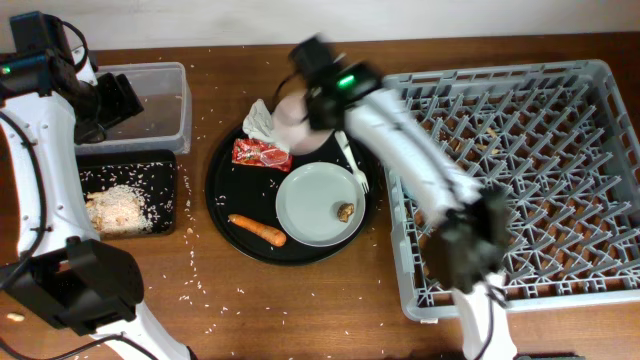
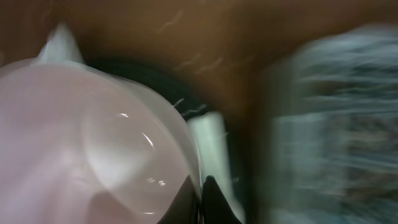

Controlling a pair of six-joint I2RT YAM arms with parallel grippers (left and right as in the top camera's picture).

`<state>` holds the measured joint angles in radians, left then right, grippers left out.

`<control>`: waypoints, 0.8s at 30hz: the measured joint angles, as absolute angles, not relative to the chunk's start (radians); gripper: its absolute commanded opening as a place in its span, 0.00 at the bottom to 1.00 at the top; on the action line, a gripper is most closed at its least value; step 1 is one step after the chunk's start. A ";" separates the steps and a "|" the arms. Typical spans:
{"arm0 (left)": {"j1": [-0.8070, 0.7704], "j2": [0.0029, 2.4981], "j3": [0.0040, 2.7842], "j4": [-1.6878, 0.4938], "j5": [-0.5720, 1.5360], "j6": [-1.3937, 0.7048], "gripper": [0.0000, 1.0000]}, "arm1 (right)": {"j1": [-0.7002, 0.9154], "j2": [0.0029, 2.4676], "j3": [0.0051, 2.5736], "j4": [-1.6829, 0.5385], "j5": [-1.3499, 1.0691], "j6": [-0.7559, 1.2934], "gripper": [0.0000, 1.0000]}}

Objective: Sort waste into correct bins and load items into the dishwasher rack
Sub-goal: 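Grasp the pink bowl with the right gripper and lift it, then place the pink bowl upright in the back of the rack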

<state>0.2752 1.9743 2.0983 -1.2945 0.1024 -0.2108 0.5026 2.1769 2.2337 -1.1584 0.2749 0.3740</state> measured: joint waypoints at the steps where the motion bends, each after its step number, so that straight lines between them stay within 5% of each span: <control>1: 0.275 1.974 2.098 -1.295 0.097 -0.211 0.77 | 0.467 2.106 2.254 -1.201 0.386 0.371 0.04; 4: 0.275 1.974 2.098 -1.285 0.092 -0.211 0.78 | 0.356 1.941 2.289 -1.272 0.767 0.363 0.04; 10: 0.275 1.974 2.098 -1.238 0.089 -0.211 0.78 | 0.204 2.126 2.138 -1.283 1.057 0.250 0.04; 24: 0.275 1.974 2.098 -1.218 0.089 -0.211 0.78 | 0.140 2.185 1.978 -1.184 1.098 0.232 0.04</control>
<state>0.2752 1.9743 2.0983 -1.2179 0.0891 -0.2108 0.1402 2.1853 1.9781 -1.1839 1.0985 0.2321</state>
